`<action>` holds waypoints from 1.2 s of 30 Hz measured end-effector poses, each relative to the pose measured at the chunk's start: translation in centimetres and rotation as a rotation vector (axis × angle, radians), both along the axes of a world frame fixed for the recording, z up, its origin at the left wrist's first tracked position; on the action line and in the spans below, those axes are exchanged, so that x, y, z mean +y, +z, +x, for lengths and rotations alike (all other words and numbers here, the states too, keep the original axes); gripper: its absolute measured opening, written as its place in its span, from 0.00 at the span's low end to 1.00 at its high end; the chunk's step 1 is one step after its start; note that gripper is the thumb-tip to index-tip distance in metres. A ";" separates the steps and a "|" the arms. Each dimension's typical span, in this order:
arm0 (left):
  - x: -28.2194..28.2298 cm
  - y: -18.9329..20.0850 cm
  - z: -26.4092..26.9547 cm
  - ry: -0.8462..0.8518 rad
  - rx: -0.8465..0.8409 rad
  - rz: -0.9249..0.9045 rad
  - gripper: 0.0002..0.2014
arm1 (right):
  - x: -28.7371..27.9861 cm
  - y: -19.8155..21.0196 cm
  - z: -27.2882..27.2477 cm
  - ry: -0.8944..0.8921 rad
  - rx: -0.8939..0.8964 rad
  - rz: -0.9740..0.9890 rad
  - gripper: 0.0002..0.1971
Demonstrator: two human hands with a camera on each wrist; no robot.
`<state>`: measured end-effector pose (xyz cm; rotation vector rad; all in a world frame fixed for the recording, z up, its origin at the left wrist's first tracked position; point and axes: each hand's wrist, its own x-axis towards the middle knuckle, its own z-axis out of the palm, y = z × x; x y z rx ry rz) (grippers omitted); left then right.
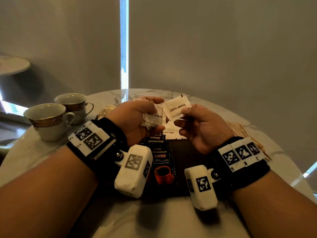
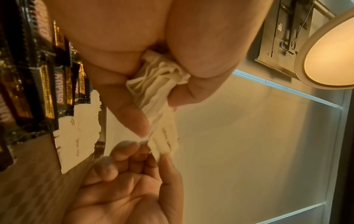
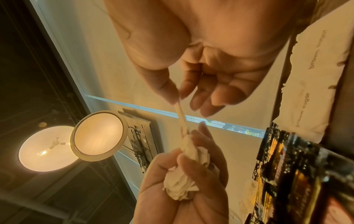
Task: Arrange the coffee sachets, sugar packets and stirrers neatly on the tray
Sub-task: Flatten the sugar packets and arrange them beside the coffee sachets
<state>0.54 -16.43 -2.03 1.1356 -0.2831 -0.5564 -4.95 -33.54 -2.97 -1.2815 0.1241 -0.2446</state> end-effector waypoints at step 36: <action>-0.4 -0.1 -0.2 0.034 -0.038 0.074 0.07 | 0.1 -0.5 0.4 -0.030 -0.032 -0.034 0.03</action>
